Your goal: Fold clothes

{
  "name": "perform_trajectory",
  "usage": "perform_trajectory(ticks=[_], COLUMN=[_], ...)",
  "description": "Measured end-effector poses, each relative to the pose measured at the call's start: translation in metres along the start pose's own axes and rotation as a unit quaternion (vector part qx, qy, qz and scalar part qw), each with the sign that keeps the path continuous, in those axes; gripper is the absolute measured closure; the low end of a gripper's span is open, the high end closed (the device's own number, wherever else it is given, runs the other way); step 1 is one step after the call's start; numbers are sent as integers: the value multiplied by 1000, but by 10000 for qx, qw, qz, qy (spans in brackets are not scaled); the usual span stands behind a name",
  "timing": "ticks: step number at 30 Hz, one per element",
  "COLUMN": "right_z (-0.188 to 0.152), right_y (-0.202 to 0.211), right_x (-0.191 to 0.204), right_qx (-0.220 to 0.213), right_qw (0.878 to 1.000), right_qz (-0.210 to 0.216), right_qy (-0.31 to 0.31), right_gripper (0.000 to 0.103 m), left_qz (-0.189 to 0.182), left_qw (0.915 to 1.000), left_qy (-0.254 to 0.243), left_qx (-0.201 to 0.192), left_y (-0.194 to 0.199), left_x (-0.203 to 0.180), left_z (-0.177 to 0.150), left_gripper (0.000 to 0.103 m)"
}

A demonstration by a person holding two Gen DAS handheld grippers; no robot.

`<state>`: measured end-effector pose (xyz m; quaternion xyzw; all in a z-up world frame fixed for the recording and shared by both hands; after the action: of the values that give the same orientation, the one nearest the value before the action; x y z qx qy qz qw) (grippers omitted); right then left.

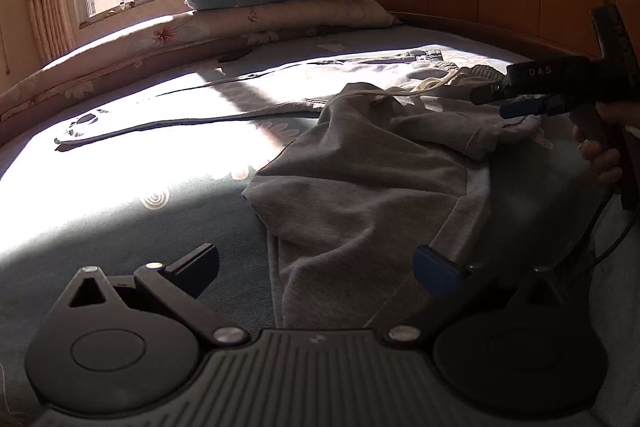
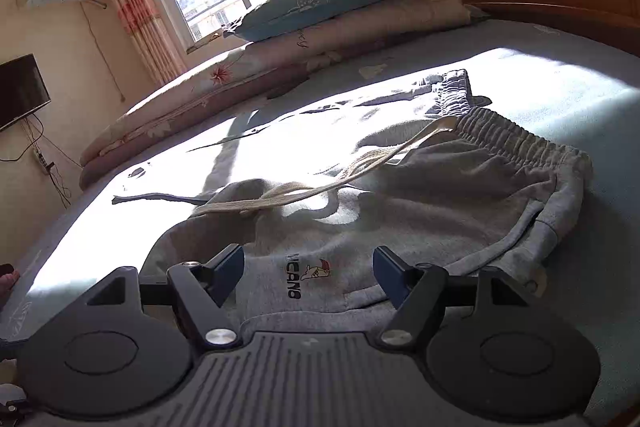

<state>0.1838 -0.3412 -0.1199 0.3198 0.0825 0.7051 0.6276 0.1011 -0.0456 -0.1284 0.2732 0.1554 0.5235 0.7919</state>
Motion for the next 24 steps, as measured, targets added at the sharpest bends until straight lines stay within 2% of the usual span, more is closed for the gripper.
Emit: perform_trajectory(ticks=[5,8,11,14,17,18,19,22,24], right_z=[-9,-10,-9,-7,-12,-15,-22,-48,-69], right_y=[-12,-13,-10,-2,11,16,20,36,45], right_x=[-3,-5,-3,12,48,60,80,133,165], right_qx=[380,397,329,126,-193,-299,-396,-590,-630], right_qw=[9992,9991,9994,9995,9921,9868,9765,9359,9017], right_qz=[21,3,-74,-65,171,258,368,885,1289], right_qy=[-93,-164,-114,298,1228,1569,2088,3357,4078], right_gripper=[22,22,22,22,21,21,21,21,21], left_qz=[-148,-160,-267,-308,-286,-265,-253,-346,-300], left_qw=[9993,9994,9980,9945,9844,9796,9742,9578,9525], left_qy=[296,202,519,996,1734,1991,2243,2854,3031], left_qx=[186,209,240,137,31,27,23,9,44], left_y=[-2,-5,-4,2,10,12,14,20,24], left_x=[-1,-8,-3,12,41,52,62,87,97], left_z=[-22,-29,-30,-25,-16,-15,-13,-10,-10], left_gripper=[3,3,3,2,1,1,1,1,1])
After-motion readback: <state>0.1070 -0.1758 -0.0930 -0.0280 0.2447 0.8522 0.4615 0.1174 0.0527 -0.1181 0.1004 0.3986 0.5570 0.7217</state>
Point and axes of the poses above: each gripper's, at about its wrist camera, not at the fingertips, and y roughly against the way its jaws point, x to its left, z to its top, the point moved 5 cm from there along -y, roughly the way its jaws point, and after that the axes turned 6 degrees about -z, right-handed, at the moved point
